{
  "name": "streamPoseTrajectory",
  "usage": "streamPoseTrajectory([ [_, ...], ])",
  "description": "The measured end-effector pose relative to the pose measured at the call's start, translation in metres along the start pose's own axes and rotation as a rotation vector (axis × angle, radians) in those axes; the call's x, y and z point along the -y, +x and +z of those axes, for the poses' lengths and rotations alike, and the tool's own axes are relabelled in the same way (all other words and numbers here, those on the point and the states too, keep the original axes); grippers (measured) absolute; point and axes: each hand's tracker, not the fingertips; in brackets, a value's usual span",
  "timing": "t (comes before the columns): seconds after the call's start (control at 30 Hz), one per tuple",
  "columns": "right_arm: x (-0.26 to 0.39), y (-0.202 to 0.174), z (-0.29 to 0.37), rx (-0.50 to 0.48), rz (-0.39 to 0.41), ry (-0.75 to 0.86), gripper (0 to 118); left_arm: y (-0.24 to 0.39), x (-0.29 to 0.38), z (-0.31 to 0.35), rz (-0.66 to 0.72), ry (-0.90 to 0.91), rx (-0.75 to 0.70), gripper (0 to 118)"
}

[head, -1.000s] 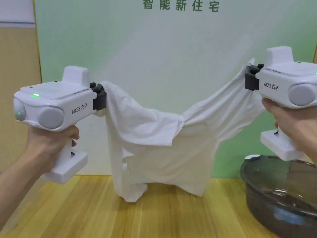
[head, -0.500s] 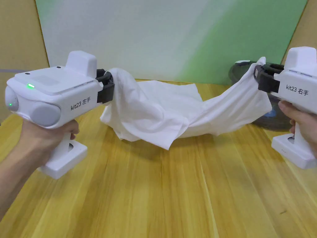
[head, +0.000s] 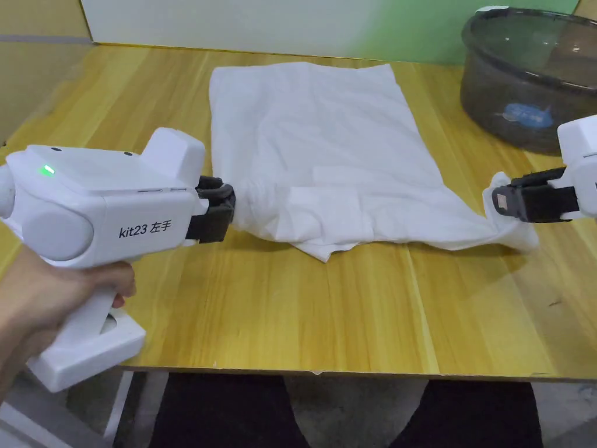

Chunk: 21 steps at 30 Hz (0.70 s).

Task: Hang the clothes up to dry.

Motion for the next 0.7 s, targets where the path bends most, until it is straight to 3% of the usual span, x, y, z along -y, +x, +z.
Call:
streamPoseTrajectory([
  [0.13, 0.014, 0.004, -0.027, -0.100, -0.064, -0.193, 9, 0.006, 0.015, -0.008, -0.113, -0.123, 0.042, 2],
  [0.17, 0.016, 0.003, -0.034, -0.078, -0.075, -0.217, 9, 0.008, 0.014, -0.011, -0.115, -0.147, 0.014, 2],
  [0.27, 0.024, 0.000, -0.042, -0.011, -0.054, -0.190, 10, 0.004, 0.014, -0.020, 0.012, -0.196, 0.013, 2],
  [0.3, 0.018, 0.001, -0.035, -0.057, -0.132, -0.121, 17, 0.001, 0.014, -0.022, 0.019, -0.198, 0.023, 4],
  [0.33, 0.019, 0.000, -0.035, -0.067, -0.188, -0.104, 41, -0.001, 0.013, -0.024, 0.028, -0.198, 0.024, 12],
  [0.37, 0.017, 0.010, -0.037, -0.021, -0.132, -0.042, 73, -0.001, 0.010, -0.026, 0.032, -0.198, 0.024, 24],
  [0.4, 0.015, 0.010, -0.035, 0.032, -0.117, -0.024, 110, -0.003, 0.005, -0.024, 0.045, -0.195, -0.009, 52],
  [0.43, 0.009, 0.003, -0.030, 0.093, -0.071, 0.015, 118, -0.005, 0.001, -0.021, 0.057, -0.190, -0.024, 80],
  [0.47, 0.007, -0.006, -0.016, 0.125, -0.011, 0.119, 116, -0.007, -0.006, -0.015, 0.093, -0.134, -0.030, 103],
  [0.5, -0.003, -0.010, -0.006, 0.078, -0.002, 0.188, 116, -0.012, -0.014, -0.008, 0.146, -0.073, 0.021, 117],
  [0.57, -0.012, -0.025, 0.017, 0.122, -0.071, 0.369, 116, -0.020, -0.033, 0.008, 0.253, 0.090, 0.036, 118],
  [0.6, -0.012, -0.032, 0.024, 0.096, -0.101, 0.451, 117, -0.021, -0.040, 0.014, 0.299, 0.149, 0.046, 118],
  [0.63, -0.023, -0.021, 0.015, 0.059, -0.269, 0.458, 117, -0.022, -0.048, 0.015, 0.331, 0.218, 0.024, 118],
  [0.7, -0.030, -0.022, 0.014, 0.015, -0.295, 0.626, 115, -0.023, -0.064, 0.012, 0.245, 0.228, 0.012, 118],
])
